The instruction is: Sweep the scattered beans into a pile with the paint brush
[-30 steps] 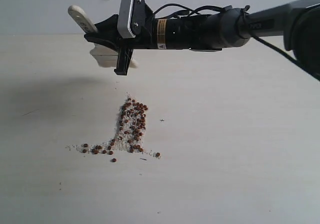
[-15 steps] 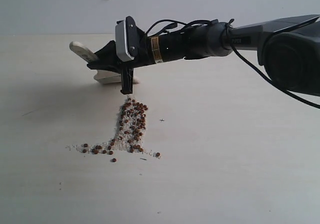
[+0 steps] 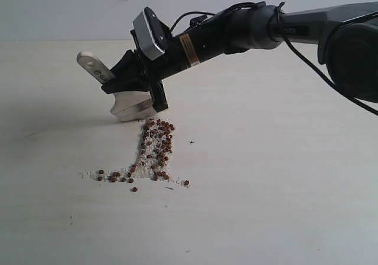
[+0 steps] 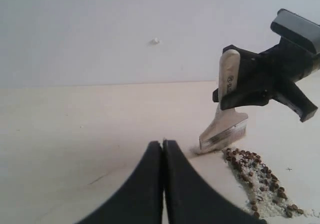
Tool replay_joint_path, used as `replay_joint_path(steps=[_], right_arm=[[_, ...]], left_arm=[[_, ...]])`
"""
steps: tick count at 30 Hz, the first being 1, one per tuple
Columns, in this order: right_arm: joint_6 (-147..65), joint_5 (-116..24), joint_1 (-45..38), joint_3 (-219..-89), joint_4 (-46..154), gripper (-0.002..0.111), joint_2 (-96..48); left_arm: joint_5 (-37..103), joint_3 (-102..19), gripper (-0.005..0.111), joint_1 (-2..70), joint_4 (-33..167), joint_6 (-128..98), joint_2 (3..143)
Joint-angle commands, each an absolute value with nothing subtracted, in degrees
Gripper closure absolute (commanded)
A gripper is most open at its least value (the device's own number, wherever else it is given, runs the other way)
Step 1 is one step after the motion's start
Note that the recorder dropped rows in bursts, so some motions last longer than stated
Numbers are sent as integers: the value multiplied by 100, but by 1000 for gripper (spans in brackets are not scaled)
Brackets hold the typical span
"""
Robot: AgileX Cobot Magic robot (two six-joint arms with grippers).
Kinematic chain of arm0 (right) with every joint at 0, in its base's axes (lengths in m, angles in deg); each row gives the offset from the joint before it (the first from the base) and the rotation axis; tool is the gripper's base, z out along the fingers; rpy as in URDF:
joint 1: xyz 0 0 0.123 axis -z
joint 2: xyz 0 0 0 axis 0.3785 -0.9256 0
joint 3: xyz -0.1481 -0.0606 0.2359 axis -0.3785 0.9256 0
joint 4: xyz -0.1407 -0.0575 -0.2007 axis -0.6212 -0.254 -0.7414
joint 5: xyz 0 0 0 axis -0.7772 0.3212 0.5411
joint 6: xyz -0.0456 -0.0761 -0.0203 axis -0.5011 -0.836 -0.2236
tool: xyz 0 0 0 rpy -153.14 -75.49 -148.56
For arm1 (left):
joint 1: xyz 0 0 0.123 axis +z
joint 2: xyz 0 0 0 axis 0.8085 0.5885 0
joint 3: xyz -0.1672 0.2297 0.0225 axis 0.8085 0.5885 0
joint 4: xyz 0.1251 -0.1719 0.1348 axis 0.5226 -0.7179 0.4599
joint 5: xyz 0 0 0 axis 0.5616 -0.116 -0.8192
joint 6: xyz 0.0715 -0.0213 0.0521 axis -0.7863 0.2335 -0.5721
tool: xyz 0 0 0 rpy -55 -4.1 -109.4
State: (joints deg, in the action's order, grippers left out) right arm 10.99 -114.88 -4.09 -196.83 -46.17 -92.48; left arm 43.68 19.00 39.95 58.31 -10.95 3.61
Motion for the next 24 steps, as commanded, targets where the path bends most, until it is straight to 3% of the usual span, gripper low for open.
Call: replay_joint_path(steps=[1,9,12,17,24], right_arm=[[1023,-11512,-375,-19679,-4341,108,-8831],[3310,-11200,-568,-19667,-4354,108,-8067],[4076,-10342,-820,-19515,-4405,108,-7827],[6195,-7407,-1530,-19055,-4620,108,-7289],[6622,-2706,-2825,-17870,-4487,108,-6783]], left_arm=[[4343,1913,105,3963,5817,-1077,325],[4343,1913,105,3963,5817,-1077,325],[4343,1913,105,3963,5817,-1077,325],[4343,1913,105,3963,5817,-1077,325],[4343,1913,105,3963,5817,-1077,325]])
